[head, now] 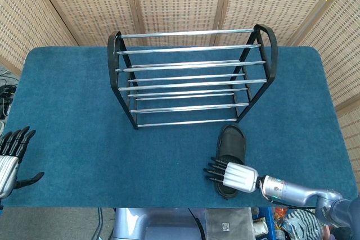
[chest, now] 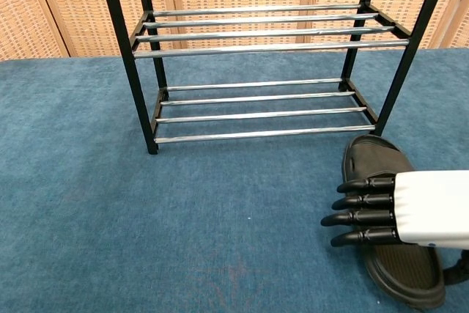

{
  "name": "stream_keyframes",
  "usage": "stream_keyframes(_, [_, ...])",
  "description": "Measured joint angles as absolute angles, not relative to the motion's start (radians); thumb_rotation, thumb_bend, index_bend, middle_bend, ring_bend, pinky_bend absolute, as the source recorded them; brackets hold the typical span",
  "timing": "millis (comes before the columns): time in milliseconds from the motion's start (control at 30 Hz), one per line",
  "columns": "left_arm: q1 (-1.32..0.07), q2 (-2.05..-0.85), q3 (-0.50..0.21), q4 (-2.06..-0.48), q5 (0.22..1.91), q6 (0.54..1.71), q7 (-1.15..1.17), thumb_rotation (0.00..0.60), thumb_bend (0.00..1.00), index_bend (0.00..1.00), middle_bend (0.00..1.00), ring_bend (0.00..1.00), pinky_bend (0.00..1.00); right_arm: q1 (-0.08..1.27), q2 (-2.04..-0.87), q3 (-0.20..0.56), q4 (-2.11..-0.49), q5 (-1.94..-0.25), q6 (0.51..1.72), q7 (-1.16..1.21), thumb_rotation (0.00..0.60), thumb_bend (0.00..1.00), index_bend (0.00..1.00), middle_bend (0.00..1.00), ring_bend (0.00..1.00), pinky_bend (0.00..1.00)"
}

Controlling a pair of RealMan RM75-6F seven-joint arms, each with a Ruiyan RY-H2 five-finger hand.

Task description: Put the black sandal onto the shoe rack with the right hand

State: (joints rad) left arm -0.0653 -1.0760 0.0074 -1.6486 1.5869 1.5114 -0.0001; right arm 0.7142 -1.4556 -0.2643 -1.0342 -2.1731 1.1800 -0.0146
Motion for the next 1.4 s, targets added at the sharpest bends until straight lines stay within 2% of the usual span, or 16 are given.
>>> stream_keyframes(133, [-0.066,-1.076,0.008,-1.649,1.587,1.51,0.0,0.6,0.14,0.0,0.0,0.0,0.0,0.724,-1.457,-0.273,-1.041,-2.17,1.171,-0.033,0.6,0.0,0.0,0.0,0.0,0.0])
stream_keyframes(233, [-0.067,-1.076,0.008,-1.65,1.587,1.509,0.003,0.6,0.14,0.0,0.0,0.0,0.0,0.735,-1.455,-0.279,-1.048,-2.167,1.162,-0.03,0.6,0.0,0.0,0.05,0.0,0.0])
stream_keyframes(367, [-0.067,-1.076,0.008,-1.65,1.585,1.508,0.003,0.6,0.14,0.0,0.0,0.0,0.0,0.741,-1.453,-0.287,-1.052,-2.161,1.156,-0.02,0.6,0.0,0.01,0.11,0.02,0.09])
stream_keyframes(433, [-0.068,-1.077,0.008,-1.65,1.585,1.506,0.003,0.6,0.14,0.0,0.0,0.0,0.0,0.745,-1.453,-0.293,-1.05,-2.16,1.149,-0.014,0.6,0.04,0.05,0.15,0.06,0.13])
stream_keyframes(600, [-0.07,-1.077,0.009,-1.651,1.583,1.499,0.005,0.6,0.14,0.0,0.0,0.0,0.0,0.75,-1.458,-0.309,-1.039,-2.158,1.144,0.008,0.6,0.34,0.29,0.33,0.2,0.26])
stream_keyframes(700, [-0.071,-1.077,0.009,-1.652,1.582,1.497,0.007,0.6,0.14,0.0,0.0,0.0,0.0,0.751,-1.465,-0.318,-1.028,-2.159,1.16,0.035,0.6,0.48,0.45,0.46,0.31,0.35])
stream_keyframes(800, [-0.072,-1.078,0.01,-1.652,1.582,1.496,0.009,0.6,0.14,0.0,0.0,0.0,0.0,0.749,-1.473,-0.325,-1.015,-2.162,1.188,0.054,0.6,0.6,0.55,0.55,0.39,0.43])
stream_keyframes(900, [-0.072,-1.078,0.01,-1.653,1.582,1.495,0.009,0.6,0.14,0.0,0.0,0.0,0.0,0.741,-1.484,-0.328,-0.996,-2.165,1.231,0.068,0.6,0.67,0.58,0.58,0.42,0.46])
stream_keyframes(1167, [-0.073,-1.078,0.012,-1.653,1.585,1.495,0.009,0.6,0.14,0.0,0.0,0.0,0.0,0.71,-1.5,-0.335,-0.936,-2.189,1.357,0.05,0.6,0.68,0.58,0.58,0.42,0.46])
stream_keyframes(1400, [-0.07,-1.077,0.017,-1.653,1.595,1.501,0.009,0.6,0.14,0.0,0.0,0.0,0.0,0.699,-1.448,-0.334,-0.953,-2.23,1.473,-0.042,0.6,0.68,0.58,0.58,0.42,0.46])
